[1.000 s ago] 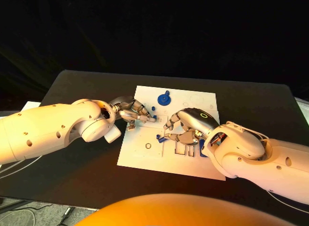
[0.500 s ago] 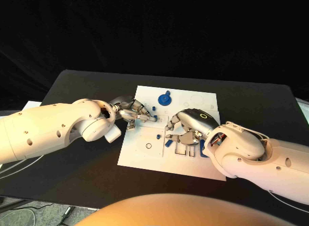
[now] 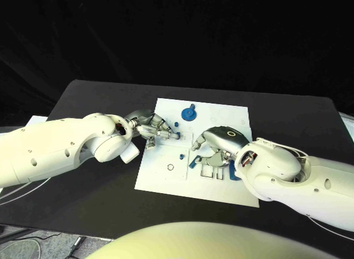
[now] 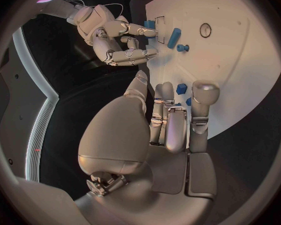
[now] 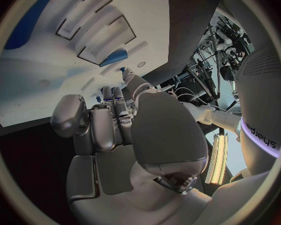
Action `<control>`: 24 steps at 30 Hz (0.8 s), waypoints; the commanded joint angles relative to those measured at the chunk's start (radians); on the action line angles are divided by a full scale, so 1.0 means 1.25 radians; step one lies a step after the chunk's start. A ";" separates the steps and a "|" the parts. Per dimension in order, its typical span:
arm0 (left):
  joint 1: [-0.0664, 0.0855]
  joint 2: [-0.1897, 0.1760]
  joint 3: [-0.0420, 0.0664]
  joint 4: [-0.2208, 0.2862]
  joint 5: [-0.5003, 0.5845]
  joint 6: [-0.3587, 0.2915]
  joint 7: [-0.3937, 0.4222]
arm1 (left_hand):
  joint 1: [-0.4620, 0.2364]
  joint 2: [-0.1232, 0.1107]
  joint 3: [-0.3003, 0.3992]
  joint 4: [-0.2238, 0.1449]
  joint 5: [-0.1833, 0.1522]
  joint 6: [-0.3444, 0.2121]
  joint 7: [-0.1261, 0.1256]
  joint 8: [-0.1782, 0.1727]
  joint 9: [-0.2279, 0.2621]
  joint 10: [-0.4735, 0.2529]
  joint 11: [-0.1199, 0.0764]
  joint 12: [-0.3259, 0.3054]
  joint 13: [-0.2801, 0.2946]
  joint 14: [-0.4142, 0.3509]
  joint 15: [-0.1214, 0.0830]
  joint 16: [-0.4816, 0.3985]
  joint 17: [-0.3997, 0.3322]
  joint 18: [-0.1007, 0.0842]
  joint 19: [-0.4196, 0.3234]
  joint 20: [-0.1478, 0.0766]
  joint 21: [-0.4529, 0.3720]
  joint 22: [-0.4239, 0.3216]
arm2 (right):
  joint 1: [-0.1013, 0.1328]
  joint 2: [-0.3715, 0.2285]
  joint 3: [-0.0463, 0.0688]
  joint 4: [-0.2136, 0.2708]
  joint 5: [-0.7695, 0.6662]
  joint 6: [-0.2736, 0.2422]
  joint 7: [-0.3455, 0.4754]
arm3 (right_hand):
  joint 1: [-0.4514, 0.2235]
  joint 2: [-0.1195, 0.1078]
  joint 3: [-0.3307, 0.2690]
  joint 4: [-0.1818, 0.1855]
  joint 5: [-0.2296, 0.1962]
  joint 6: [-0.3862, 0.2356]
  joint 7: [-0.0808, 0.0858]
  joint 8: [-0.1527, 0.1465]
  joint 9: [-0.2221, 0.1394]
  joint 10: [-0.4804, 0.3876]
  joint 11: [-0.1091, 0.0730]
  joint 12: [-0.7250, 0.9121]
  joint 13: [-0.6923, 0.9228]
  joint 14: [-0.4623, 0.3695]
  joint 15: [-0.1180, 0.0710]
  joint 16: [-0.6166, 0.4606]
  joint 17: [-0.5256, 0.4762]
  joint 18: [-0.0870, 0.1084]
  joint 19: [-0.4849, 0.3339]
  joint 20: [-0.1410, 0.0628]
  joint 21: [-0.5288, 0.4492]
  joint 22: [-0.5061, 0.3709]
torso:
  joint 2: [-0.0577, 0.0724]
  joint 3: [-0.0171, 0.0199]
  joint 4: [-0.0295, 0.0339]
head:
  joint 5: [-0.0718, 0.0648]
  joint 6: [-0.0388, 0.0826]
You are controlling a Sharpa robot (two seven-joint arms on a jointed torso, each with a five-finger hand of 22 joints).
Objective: Assemble the parts on the task board
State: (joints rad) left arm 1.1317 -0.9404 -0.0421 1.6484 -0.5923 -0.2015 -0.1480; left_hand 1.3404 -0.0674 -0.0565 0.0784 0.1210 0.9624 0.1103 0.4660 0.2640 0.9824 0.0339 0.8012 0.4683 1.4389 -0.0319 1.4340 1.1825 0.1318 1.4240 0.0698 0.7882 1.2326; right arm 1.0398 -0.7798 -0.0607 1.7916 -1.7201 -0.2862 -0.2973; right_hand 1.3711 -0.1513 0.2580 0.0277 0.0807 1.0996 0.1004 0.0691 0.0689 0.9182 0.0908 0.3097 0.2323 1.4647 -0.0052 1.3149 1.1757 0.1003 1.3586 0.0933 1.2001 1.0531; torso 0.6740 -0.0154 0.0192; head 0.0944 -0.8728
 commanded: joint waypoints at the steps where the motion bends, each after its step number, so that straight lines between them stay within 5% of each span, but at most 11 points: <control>1: -0.001 0.000 0.001 0.002 0.017 -0.008 0.024 | 0.012 0.003 -0.003 -0.001 0.001 -0.006 -0.002 0.005 0.001 -0.006 0.002 0.005 0.001 0.006 -0.002 -0.001 0.000 -0.004 0.004 -0.001 -0.002 0.001 | 0.000 0.006 0.000 -0.006 -0.060 0.071 -0.015 | 0.014 0.005 -0.003 -0.004 0.000 -0.004 0.000 -0.005 0.000 0.013 -0.002 -0.007 -0.015 0.018 0.004 -0.003 -0.001 0.009 -0.002 0.006 -0.006 -0.002 | 0.000 0.0000 0.0004 | -0.002 0.000; 9: -0.001 0.000 0.001 0.001 0.072 -0.034 0.061 | 0.032 0.016 -0.002 -0.006 0.002 -0.009 -0.003 0.010 0.002 -0.010 0.002 0.003 -0.003 0.006 -0.002 -0.002 -0.001 -0.003 0.004 -0.001 -0.005 0.001 | 0.002 0.037 -0.003 -0.034 -0.090 0.104 -0.021 | 0.022 0.012 0.011 -0.011 0.005 0.004 0.003 -0.004 0.002 0.050 -0.021 -0.030 -0.071 0.021 -0.029 -0.003 -0.001 0.010 0.002 -0.022 -0.008 -0.004 | 0.001 0.0007 0.0014 | -0.003 0.000; 24: -0.001 -0.006 0.001 0.001 0.125 -0.046 0.090 | 0.043 0.023 0.000 -0.009 0.002 -0.011 -0.003 0.012 0.001 -0.011 0.001 0.000 -0.007 0.005 -0.002 -0.004 -0.004 -0.003 0.003 -0.001 -0.009 0.000 | 0.002 0.073 -0.006 -0.063 -0.110 0.177 -0.028 | 0.023 0.013 0.025 -0.014 0.004 0.011 -0.001 -0.003 0.002 0.067 -0.027 -0.044 -0.098 0.019 -0.036 -0.011 -0.012 0.011 0.001 -0.031 -0.014 -0.011 | 0.001 0.0005 0.0008 | 0.000 0.000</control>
State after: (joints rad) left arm 1.1316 -0.9478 -0.0419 1.6471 -0.4689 -0.2509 -0.0658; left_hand 1.3868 -0.0396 -0.0563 0.0728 0.1210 0.9589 0.1067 0.4754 0.2649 0.9753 0.0339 0.8012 0.4614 1.4424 -0.0354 1.4340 1.1789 0.1318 1.4239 0.0698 0.7820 1.2339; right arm 1.0420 -0.6906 -0.0681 1.7140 -1.8296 -0.1303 -0.3217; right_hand 1.3955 -0.1348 0.2819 0.0098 0.0808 1.1069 0.1006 0.0691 0.0709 0.9964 0.0570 0.2584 0.1113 1.4665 -0.0432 1.3072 1.1616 0.1002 1.3609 0.0625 1.1887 1.0410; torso 0.6750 -0.0152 0.0203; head 0.0928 -0.8728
